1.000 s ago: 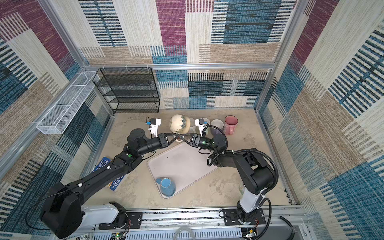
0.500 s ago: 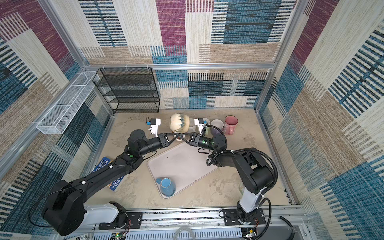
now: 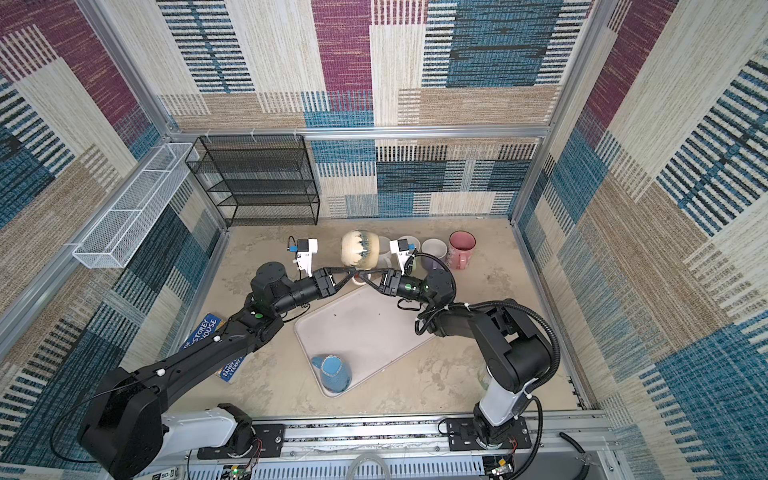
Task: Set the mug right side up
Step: 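Rotate the cream mug upright with the right gripper while the left releases and withdraws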
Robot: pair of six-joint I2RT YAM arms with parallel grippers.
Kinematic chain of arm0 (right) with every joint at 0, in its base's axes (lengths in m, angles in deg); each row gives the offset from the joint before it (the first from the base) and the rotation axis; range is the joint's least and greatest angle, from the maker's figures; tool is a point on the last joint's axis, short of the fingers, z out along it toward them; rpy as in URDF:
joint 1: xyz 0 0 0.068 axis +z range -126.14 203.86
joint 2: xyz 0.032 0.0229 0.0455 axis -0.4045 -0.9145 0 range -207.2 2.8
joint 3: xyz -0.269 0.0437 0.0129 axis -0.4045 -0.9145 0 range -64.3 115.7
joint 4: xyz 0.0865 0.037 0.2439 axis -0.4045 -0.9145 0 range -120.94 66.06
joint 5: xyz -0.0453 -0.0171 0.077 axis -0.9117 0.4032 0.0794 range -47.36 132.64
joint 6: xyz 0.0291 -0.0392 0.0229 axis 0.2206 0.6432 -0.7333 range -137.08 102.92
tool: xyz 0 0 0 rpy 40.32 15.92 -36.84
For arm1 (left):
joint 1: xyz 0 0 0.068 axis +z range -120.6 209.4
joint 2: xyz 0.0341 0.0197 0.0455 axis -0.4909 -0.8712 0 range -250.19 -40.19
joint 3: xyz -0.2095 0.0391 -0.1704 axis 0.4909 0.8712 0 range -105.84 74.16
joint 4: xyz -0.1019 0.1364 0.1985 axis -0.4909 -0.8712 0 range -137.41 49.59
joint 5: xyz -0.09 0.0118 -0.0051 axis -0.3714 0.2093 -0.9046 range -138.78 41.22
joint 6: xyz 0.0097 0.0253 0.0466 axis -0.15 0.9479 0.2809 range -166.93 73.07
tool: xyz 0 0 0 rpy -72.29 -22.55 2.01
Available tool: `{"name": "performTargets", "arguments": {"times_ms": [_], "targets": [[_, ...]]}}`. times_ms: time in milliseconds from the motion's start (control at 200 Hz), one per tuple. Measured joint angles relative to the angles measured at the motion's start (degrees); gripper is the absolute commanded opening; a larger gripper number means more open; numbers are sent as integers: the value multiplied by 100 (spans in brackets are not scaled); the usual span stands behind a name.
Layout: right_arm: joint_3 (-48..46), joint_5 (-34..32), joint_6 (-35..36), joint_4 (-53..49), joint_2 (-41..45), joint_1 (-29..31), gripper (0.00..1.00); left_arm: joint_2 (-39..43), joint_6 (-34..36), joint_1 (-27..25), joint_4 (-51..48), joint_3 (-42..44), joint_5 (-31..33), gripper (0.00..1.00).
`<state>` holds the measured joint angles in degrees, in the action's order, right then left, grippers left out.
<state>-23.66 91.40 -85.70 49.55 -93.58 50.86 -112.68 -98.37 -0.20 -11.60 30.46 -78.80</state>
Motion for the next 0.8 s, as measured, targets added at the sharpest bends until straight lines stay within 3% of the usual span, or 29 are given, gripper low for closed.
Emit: {"name": "performTargets", "arguments": {"times_ms": [190, 451, 801], "targets": [[-20, -42, 483, -671, 278, 2, 0, 387, 247, 66, -461, 39, 181, 49], [153, -527, 1982, -2723, 1029, 120, 0, 1080, 848, 98, -1731, -131, 619, 61], [866, -1311, 3329, -4813, 942, 520, 0, 1932, 1626, 109, -3875, -691, 1408, 62]]}}
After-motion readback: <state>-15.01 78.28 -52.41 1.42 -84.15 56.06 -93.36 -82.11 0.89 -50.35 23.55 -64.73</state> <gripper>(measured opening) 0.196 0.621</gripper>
